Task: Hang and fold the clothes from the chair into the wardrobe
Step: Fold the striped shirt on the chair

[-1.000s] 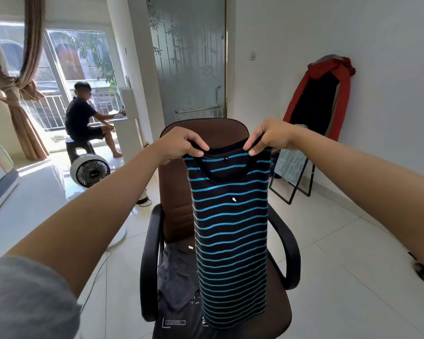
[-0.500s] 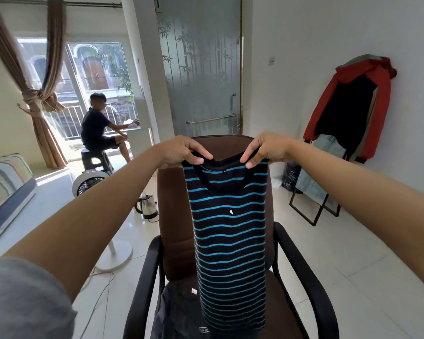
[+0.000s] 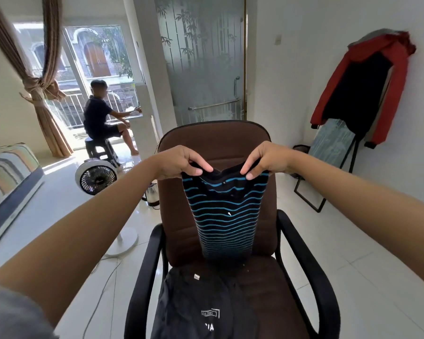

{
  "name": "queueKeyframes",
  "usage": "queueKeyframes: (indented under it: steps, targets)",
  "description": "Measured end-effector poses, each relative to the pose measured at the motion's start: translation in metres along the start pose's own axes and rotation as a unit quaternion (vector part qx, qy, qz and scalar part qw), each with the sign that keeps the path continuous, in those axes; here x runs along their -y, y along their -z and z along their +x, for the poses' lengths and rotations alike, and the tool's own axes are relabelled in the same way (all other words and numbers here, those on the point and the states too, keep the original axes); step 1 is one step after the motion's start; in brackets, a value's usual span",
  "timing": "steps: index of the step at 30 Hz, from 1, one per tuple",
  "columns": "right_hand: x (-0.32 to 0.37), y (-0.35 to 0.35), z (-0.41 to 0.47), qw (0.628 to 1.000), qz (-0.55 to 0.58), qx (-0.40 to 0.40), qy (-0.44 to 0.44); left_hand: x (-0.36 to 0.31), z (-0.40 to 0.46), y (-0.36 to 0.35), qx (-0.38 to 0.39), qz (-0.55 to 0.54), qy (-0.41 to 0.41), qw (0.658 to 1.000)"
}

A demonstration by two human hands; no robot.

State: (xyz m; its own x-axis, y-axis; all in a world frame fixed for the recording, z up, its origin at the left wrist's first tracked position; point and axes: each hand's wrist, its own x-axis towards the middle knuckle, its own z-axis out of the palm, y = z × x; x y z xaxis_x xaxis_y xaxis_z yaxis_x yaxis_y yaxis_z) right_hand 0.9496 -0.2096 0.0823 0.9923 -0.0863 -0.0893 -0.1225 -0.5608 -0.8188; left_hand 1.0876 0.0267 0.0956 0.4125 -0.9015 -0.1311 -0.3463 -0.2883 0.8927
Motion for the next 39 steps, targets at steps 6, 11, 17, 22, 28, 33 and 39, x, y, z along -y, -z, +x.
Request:
queueKeyframes:
  steps: [6, 11, 17, 22, 28, 33, 39]
  targets:
    - [-0.031, -0.070, -0.071, 0.999, 0.014, 0.035, -0.035, 0.042, -0.067, -0.072, 0.055, -0.014, 0.016, 0.998]
    - [-0.060, -0.152, -0.154, 0.992, 0.027, 0.097, -0.081, 0.086, -0.146, -0.150, 0.095, -0.007, 0.036, 0.995]
    - [-0.104, -0.241, -0.231, 0.976, 0.021, 0.180, -0.117, 0.150, -0.217, -0.234, 0.154, -0.023, 0.084, 0.984]
    - [-0.141, -0.288, -0.250, 0.961, 0.030, 0.222, -0.161, 0.193, -0.238, -0.274, 0.183, -0.019, 0.139, 0.973]
    - [-0.174, -0.301, -0.229, 0.960, 0.054, 0.205, -0.186, 0.233, -0.215, -0.273, 0.157, -0.030, 0.179, 0.971]
    - [-0.210, -0.297, -0.177, 0.960, 0.074, 0.170, -0.209, 0.270, -0.161, -0.259, 0.090, -0.029, 0.196, 0.976]
    - [-0.272, -0.284, -0.082, 0.960, 0.069, 0.131, -0.237, 0.332, -0.061, -0.232, 0.021, -0.008, 0.224, 0.974]
